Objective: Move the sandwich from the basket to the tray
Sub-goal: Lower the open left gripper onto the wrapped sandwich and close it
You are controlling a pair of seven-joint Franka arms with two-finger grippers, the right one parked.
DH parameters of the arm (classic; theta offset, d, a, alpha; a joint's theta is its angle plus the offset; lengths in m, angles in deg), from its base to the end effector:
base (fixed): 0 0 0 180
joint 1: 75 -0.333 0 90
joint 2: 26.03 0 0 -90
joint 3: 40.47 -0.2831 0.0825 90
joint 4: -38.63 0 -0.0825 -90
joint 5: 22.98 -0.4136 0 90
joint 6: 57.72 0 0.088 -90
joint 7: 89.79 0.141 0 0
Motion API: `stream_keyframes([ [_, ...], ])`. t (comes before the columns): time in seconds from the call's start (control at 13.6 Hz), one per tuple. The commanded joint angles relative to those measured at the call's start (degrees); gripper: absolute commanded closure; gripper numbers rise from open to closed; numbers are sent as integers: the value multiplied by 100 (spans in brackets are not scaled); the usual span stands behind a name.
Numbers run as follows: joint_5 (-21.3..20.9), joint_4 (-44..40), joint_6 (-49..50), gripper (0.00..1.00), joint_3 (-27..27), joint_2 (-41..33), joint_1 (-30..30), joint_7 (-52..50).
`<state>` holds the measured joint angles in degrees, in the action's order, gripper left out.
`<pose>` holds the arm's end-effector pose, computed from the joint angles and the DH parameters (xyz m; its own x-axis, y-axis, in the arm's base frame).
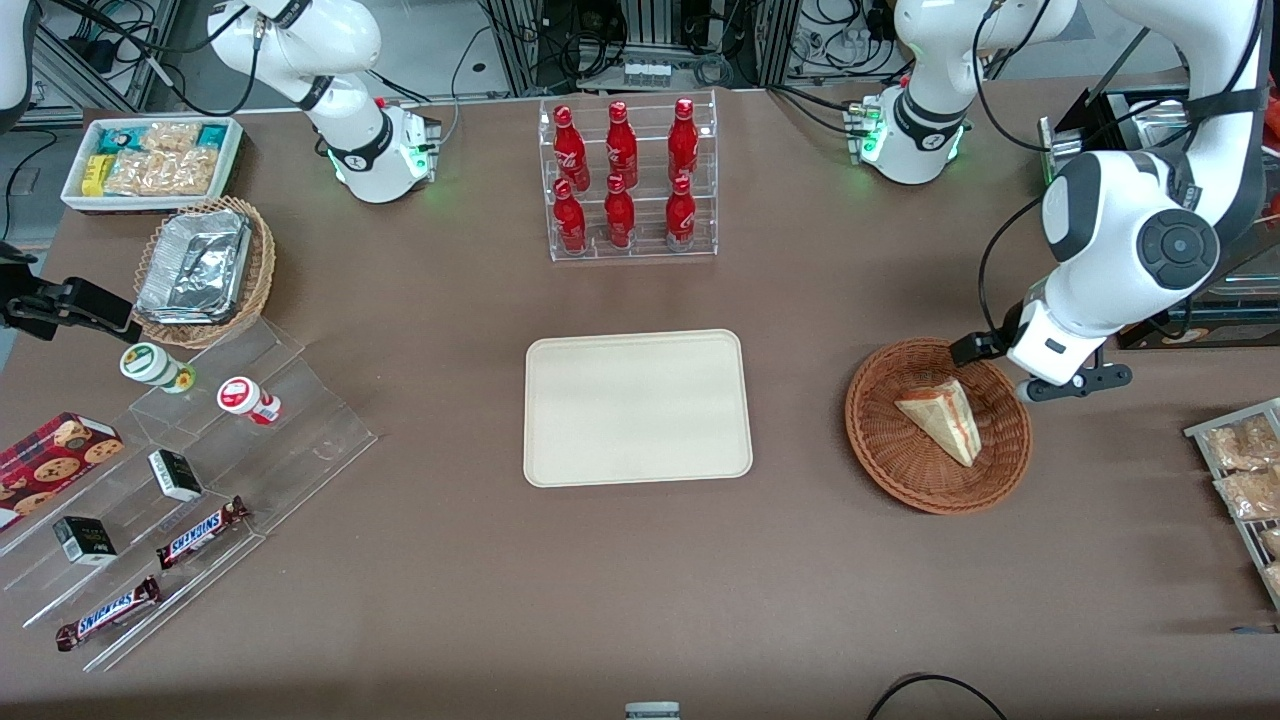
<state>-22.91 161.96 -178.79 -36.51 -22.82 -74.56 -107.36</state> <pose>0.5522 -0.0427 0.2824 0.9692 0.2285 -0.0922 0.2273 -0.9735 -0.0241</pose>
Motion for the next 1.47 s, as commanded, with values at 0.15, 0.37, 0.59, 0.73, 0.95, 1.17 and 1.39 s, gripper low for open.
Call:
stream_keyframes([
  [0.15, 28, 33, -652, 0, 8, 346, 17, -1446],
  [0.37, 19, 24, -1023, 0, 34, 654, 70, -1968],
  [0.59, 19, -90, -1094, 0, 61, 874, 79, -2320],
  [0.73, 28, -143, -1102, 0, 61, 997, 140, -2365],
  [0.95, 28, -152, -1295, 0, 61, 1182, 140, -2549],
  [1.17, 28, -134, -1384, 0, 52, 1331, 149, -2690],
  [1.39, 28, -125, -1384, 0, 52, 1393, 140, -2777],
])
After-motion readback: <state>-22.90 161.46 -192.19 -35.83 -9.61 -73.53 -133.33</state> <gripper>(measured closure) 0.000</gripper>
